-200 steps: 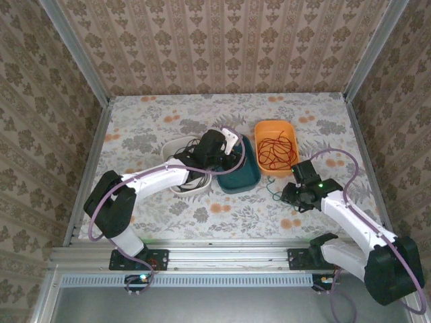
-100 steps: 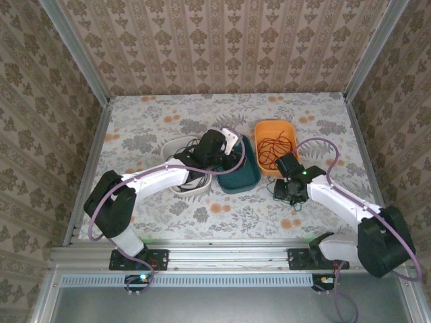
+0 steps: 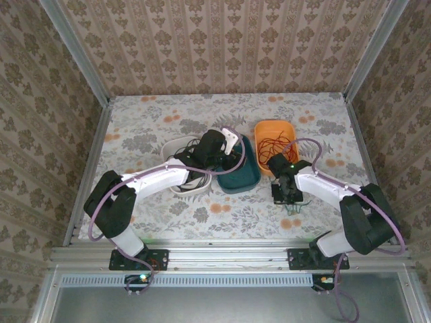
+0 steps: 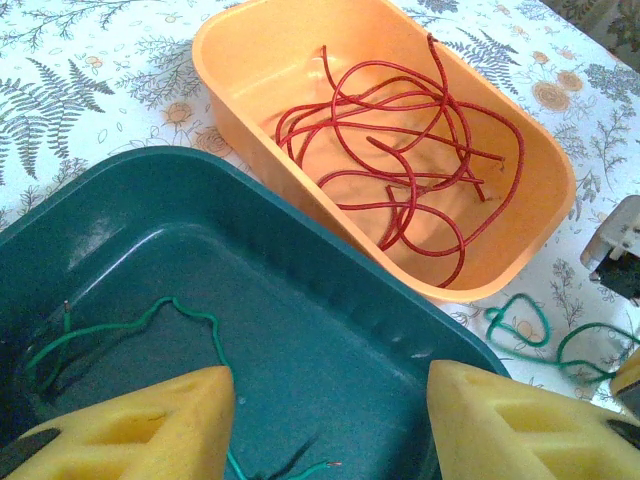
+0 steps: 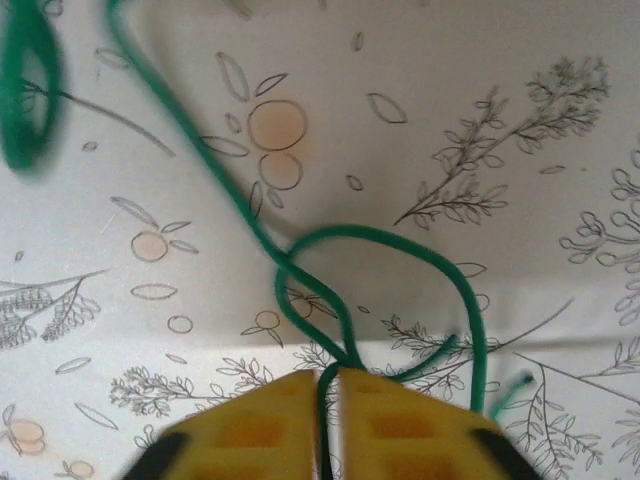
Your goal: Untangle the cables
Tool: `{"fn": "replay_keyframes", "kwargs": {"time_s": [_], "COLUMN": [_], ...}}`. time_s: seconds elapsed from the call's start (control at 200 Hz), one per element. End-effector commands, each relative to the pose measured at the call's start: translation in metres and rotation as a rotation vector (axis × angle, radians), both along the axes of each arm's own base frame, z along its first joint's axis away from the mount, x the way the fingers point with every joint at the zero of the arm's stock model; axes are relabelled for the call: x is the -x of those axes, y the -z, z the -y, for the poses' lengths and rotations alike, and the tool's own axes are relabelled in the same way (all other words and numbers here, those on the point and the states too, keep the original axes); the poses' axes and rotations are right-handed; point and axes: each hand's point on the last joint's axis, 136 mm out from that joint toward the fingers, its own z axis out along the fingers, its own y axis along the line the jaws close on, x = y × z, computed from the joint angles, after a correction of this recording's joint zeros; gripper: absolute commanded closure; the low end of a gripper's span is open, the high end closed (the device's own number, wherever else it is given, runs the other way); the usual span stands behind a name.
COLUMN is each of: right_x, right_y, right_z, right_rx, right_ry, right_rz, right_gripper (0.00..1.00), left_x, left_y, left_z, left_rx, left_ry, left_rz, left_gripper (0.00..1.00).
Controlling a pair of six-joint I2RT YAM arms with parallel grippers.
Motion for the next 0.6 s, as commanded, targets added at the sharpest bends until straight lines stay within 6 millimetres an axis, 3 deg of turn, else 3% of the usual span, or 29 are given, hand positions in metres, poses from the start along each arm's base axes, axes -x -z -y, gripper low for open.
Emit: {"fn": "replay_keyframes", "kwargs": {"time_s": [0.0, 0.06, 0.175, 0.415, 0.5, 0.595], "right_x": [-0.005, -0.009, -0.017, -0.024, -0.028, -0.031], "right_y": [-0.011, -0.017, -0.047, -0.125, -0.145, -0.155], "right_z": [-0.001, -0.006, -0.024, -0.09, -0.096, -0.096], "right_rx": [0.009, -0.022, -0.156, -0.682, -0.81, -0.897], "right_ry": [-0.016, -0.028, -0.066, -0.172, -0.154, -0.12], "right_rz": [0.023, 0.048, 0.161, 0.403, 0.456, 0.469], "right_gripper": [0.99, 1.0, 1.0, 1.0, 1.0, 1.0], "left_x": [-0.001, 0.001, 0.012, 0.034, 0.038, 0.041], "left_y": [-0.01, -0.013, -0.021, -0.052, -0.054, -0.053], "left_z": [0.005, 0.006, 0.015, 0.03, 0.032, 0.034], "left_rx": [0.019, 0.031, 0.115, 0.382, 0.407, 0.41], "left_ry": [0.009, 0.025, 0.099, 0.265, 0.292, 0.314], "left_rz": [-0.011, -0.012, -0.054, -0.147, -0.177, -0.19], "left_gripper": [0.46, 0.44, 0.37, 0.23, 0.2, 0.18]}}
